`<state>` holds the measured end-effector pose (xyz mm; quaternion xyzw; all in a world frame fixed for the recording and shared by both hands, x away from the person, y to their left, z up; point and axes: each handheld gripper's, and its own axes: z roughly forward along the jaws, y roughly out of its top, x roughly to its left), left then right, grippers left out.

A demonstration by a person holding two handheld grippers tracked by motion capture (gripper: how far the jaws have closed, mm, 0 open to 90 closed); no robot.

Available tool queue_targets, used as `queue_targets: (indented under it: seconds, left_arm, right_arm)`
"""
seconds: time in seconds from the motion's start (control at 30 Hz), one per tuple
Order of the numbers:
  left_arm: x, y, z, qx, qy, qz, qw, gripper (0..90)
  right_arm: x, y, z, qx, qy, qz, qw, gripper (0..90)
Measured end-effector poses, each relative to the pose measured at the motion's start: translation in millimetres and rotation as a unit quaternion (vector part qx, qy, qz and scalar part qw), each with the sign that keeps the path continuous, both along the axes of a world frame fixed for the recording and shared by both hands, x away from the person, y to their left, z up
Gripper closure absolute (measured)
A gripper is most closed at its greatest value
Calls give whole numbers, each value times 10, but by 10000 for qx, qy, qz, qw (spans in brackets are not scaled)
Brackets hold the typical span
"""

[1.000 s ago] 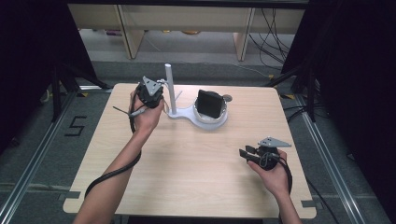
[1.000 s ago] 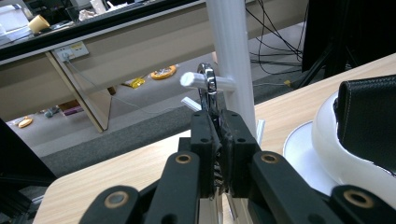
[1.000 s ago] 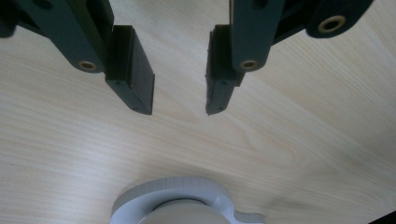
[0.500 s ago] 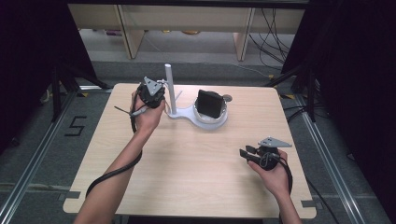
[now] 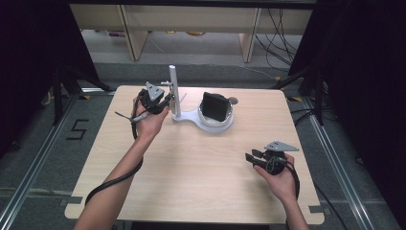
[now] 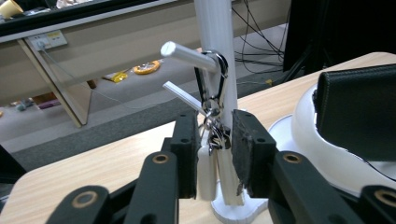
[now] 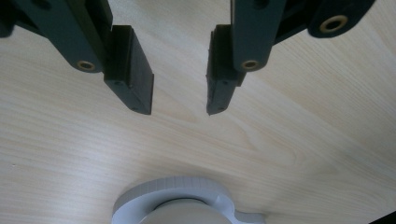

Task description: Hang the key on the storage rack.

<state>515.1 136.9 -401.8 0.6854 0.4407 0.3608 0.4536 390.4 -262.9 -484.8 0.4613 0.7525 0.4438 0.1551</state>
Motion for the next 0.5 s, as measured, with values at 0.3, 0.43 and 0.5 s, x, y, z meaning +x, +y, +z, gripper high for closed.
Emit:
queue_targets:
  seconds: [0.3,0.43,0.5]
  left_arm:
    - [-134,148,-45,-110,201,-331,9992,585]
    - [-222,241,-83,-172,277,-402,9987,544]
    - [-272,291,-100,-159,284,-435,9985,526]
  right_arm:
    - [-1,-10,6,-66,-2,-29,10000,613]
    - [-2,-5,3,-66,7,-13,10000,611]
    - [-1,-3,0,-68,16,-8,10000,610]
